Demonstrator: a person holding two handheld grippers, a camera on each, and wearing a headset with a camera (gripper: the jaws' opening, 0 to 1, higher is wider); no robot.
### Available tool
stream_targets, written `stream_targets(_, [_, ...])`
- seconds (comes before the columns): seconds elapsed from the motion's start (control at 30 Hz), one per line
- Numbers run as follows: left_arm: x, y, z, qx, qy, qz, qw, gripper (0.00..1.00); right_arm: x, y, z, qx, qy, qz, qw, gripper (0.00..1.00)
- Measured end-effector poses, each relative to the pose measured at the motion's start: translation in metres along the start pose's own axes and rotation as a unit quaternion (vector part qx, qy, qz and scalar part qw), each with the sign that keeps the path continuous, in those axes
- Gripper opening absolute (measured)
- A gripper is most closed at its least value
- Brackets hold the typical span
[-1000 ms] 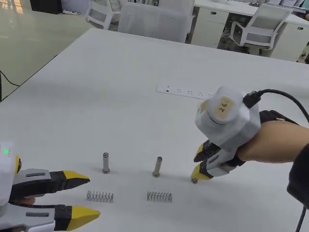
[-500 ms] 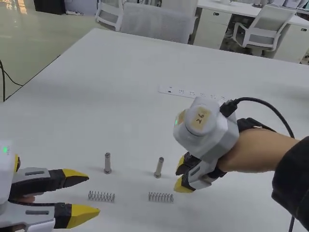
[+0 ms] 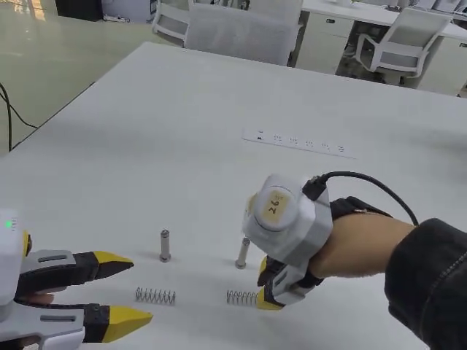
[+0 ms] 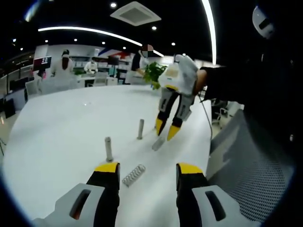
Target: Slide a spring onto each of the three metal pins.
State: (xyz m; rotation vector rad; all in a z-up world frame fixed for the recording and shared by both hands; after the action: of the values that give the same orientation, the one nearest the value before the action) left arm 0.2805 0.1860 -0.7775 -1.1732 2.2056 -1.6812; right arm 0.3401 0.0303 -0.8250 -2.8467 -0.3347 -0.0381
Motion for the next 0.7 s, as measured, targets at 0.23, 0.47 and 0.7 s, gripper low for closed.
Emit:
stream_targets(0.23, [0.000,0.000,0.000,0.001,0.000,0.000,1.0000,0.41,0.000,0.003,0.008,-0.011,-0.006,-0.003,0.9999,0.13])
stream_targets(0.47, [0.000,-0.001,0.000,0.001,0.001,0.001,1.0000,0.41,-0.001,0.007,0.014,-0.021,-0.007,-0.008,0.9997,0.08])
stream_targets(0.7, [0.004,0.001,0.004,-0.014,0.011,0.013,0.9998,0.40,-0.001,0.002,0.005,-0.012,0.000,-0.011,0.9999,0.07])
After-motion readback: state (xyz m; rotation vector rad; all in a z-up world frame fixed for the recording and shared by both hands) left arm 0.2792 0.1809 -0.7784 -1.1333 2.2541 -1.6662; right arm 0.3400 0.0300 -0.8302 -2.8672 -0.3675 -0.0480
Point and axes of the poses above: the centre of the closed fingertips' face, and the gripper's own axes: z roughly forward along the fingers, x roughly to its right, y roughly out of its underside, the point moved 3 cm from there along -z, roughly backward along the fingers, and after that the axes turned 12 degrees about -z, right-handed, at the moved point
